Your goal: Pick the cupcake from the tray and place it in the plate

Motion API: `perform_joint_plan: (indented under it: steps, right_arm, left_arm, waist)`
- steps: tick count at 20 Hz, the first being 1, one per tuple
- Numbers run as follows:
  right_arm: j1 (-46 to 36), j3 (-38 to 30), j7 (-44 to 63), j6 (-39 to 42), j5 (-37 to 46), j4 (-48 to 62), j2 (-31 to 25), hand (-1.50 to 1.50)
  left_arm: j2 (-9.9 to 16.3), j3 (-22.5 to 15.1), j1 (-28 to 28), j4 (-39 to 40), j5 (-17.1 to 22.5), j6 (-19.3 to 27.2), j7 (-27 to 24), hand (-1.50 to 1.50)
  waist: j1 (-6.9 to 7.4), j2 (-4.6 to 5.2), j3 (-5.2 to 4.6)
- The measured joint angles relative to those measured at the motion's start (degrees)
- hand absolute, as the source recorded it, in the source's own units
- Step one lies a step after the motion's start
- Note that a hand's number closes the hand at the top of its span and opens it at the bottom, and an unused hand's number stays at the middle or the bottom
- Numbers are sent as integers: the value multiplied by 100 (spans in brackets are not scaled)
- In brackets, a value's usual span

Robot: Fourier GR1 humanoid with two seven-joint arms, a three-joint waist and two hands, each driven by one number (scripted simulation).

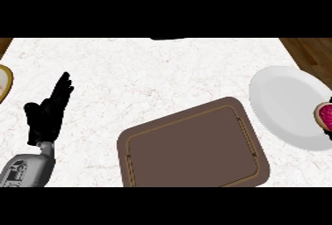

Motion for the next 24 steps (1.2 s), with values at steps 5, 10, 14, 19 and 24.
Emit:
perform_joint_plan:
  steps: [5,10,14,19,24]
  right_arm:
    - [152,-1047,-1833,133,-1088,535,-543,150]
    - [364,-1850,-3592,891,-1979,1687,-1100,150]
    - [67,-1892,-4515,1305,-2039,2890,-1372,150]
    - [-539,-1522,-5112,1350,-1689,3905,-1323,150]
    - [-946,-1026,-4982,934,-1135,4081,-961,150]
  left_arm:
    - [-62,-87,24,-79,-19,-20,-16,0]
    - [-91,-205,-128,-159,-41,-120,42,0]
    - [-177,-303,-327,-1,-104,-220,-37,0]
    - [-214,-305,-376,-115,-138,-321,103,0]
    - [-326,-309,-500,2,-258,-326,113,0]
  waist:
    - [140,31,-9]
    - [430,92,-38]
    - [676,131,-57]
    - [802,133,-70]
    - [817,130,-78]
